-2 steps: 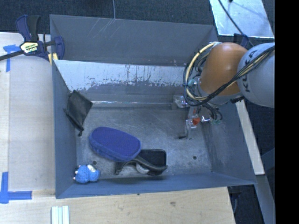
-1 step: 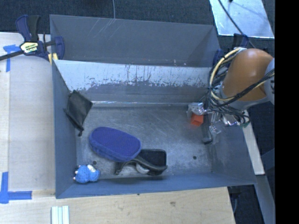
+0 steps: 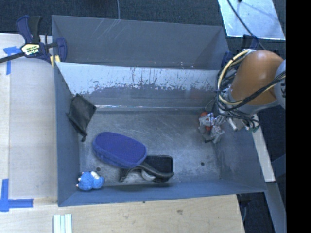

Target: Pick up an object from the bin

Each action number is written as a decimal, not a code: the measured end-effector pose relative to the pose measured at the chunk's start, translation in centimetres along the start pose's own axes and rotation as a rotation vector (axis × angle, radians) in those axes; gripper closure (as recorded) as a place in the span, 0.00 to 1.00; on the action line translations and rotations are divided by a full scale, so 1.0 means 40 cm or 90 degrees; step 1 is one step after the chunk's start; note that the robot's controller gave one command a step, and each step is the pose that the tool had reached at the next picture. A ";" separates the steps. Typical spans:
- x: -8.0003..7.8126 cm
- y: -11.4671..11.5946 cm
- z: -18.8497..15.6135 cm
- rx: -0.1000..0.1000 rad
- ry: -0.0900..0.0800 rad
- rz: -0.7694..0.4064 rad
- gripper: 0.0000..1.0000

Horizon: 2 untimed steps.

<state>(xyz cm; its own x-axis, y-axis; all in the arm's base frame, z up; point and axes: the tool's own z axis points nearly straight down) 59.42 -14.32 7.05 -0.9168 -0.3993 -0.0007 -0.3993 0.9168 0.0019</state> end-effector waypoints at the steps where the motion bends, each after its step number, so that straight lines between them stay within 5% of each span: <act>1: -0.004 -0.017 0.001 -0.004 -0.003 -0.002 1.00; 2: 0.077 0.017 0.001 0.001 0.000 -0.007 1.00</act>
Offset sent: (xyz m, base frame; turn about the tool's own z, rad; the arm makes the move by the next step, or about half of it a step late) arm 0.0027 -0.0113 -0.0005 -0.0015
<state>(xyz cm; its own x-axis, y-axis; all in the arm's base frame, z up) 56.33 -14.90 7.01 -0.9123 -0.4095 -0.0008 -0.4095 0.9123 0.0011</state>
